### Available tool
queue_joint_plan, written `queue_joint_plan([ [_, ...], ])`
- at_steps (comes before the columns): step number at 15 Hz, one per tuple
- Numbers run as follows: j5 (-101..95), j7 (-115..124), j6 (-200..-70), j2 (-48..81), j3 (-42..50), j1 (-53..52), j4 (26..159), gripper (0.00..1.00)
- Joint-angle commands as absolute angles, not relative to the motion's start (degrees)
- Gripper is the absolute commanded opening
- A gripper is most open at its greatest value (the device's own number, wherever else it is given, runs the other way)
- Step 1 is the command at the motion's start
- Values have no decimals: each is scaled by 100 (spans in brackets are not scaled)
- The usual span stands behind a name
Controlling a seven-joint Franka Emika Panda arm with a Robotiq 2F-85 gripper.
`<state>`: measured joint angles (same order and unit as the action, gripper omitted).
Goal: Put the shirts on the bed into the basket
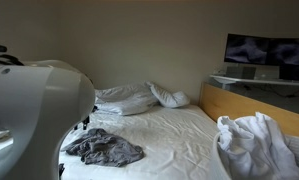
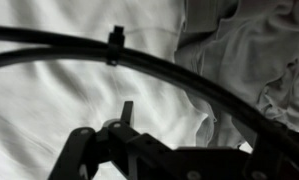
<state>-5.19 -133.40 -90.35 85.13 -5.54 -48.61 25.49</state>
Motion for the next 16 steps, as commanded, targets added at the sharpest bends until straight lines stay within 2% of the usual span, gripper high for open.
queue_joint_plan([
  [1,-586,-12952,-10643,8537,-356,-4772,3168,100],
  [4,-835,-12646,-12073,8595,58,-4805,3731,100],
  [6,-1265,-12465,-12467,8613,184,-4774,3856,100],
  [8,-1373,-12350,-12787,8210,547,-4911,4516,100],
  [12,-1448,-12296,-12661,7503,816,-5005,5472,100],
  [16,-1300,-12431,-11778,6978,744,-5001,6299,100],
])
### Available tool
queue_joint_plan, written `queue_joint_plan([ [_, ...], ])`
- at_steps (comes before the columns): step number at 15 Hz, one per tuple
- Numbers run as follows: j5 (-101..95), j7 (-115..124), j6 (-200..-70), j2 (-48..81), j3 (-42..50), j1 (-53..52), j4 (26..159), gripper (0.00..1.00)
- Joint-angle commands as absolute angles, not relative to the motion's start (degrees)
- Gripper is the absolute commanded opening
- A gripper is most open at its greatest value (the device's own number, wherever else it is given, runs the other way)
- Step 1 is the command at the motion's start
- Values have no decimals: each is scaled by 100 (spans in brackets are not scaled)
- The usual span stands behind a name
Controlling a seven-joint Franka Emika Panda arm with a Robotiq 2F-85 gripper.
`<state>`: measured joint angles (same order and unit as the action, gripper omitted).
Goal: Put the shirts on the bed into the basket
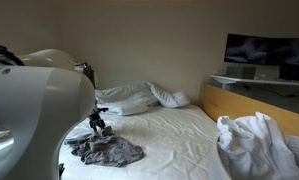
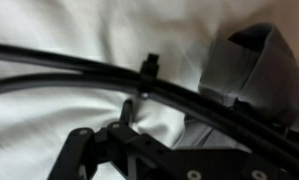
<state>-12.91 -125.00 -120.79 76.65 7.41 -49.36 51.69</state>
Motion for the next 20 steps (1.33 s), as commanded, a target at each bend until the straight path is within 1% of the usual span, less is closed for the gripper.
queue_joint_plan([
  [1,-1261,-12436,-11626,6874,701,-4988,6526,100],
  [7,-1238,-12482,-11575,6229,534,-4941,7907,100],
  [12,-1186,-12647,-12049,5729,282,-4818,9098,100],
  [13,-1620,-12533,-11991,5632,-314,-4384,9275,100],
  [15,-1784,-12666,-11983,5446,-644,-4091,9756,100],
  [16,-1883,-12595,-12021,5366,-807,-3947,9989,88],
  [17,-2019,-12572,-12092,5284,-944,-3818,10226,73],
  [20,-2294,-12387,-12328,5109,-1261,-3500,10736,53],
])
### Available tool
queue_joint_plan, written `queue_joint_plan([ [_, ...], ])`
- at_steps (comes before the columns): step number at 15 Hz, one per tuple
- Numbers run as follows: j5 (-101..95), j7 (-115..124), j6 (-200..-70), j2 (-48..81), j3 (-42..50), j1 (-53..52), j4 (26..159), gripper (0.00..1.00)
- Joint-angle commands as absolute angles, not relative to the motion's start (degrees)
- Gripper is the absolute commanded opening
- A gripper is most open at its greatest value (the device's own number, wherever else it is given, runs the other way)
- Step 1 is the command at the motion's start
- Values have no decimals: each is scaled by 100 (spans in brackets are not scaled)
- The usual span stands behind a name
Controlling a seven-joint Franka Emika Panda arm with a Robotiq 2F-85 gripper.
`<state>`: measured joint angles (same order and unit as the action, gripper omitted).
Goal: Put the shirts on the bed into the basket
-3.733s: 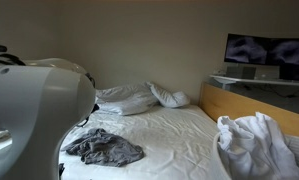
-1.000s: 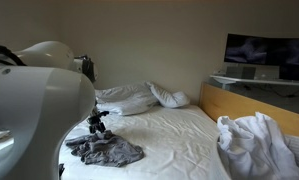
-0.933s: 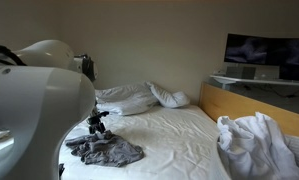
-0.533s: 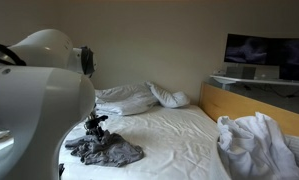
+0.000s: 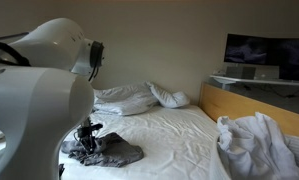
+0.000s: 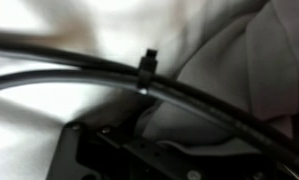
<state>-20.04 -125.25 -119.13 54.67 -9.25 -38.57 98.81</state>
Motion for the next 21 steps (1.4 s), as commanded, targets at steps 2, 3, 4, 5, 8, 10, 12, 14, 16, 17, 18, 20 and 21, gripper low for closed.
queue_joint_plan([
  [2,-2491,-12244,-12611,4924,-1350,-3339,11121,40],
  [3,-2581,-12140,-12746,4848,-1370,-3294,11239,34],
  [4,-2650,-12098,-12848,4793,-1400,-3229,11346,27],
  [5,-2742,-12010,-12968,4750,-1391,-3191,11435,21],
  [8,-2919,-11710,-13211,4562,-1417,-3084,11700,8],
  [10,-3000,-11606,-13292,4335,-1455,-2973,11861,5],
  [12,-3000,-11519,-13349,4077,-1504,-2848,11981,3],
  [14,-2982,-11461,-13385,3657,-1570,-2715,12113,5],
  [16,-2943,-11400,-13411,3250,-1638,-2601,12204,7],
  [17,-2858,-11401,-13416,3012,-1710,-2508,12268,8],
  [18,-2820,-11378,-13417,2774,-1752,-2447,12323,7],
  [20,-2736,-11338,-13427,2306,-1813,-2298,12430,6],
  [21,-2697,-11286,-13436,2041,-1829,-2236,12507,6],
])
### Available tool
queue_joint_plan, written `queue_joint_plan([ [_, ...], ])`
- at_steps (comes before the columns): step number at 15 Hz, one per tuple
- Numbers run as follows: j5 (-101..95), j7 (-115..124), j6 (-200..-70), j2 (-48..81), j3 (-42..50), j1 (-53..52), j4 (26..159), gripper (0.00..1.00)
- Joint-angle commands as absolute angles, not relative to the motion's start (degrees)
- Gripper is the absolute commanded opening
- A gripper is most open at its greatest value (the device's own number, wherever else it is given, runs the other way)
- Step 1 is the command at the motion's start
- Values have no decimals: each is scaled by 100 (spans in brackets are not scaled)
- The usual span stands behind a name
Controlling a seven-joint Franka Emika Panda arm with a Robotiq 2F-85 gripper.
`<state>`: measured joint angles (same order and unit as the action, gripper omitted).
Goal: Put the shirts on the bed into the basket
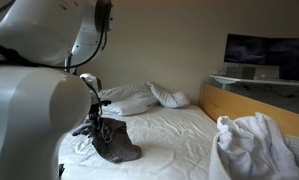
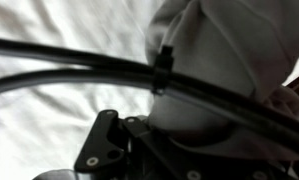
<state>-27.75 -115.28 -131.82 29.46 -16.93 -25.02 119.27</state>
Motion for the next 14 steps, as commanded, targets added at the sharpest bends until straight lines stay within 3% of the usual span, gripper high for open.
queue_joint_plan([
  [1,-2718,-11171,-13421,1769,-1811,-2199,12572,5],
  [7,-2564,-10829,-13393,342,-1762,-1863,12914,5],
  [8,-2720,-10891,-13163,858,-1752,-1923,12446,4],
  [14,-2694,-11075,-13267,553,-1766,-1849,12803,4],
])
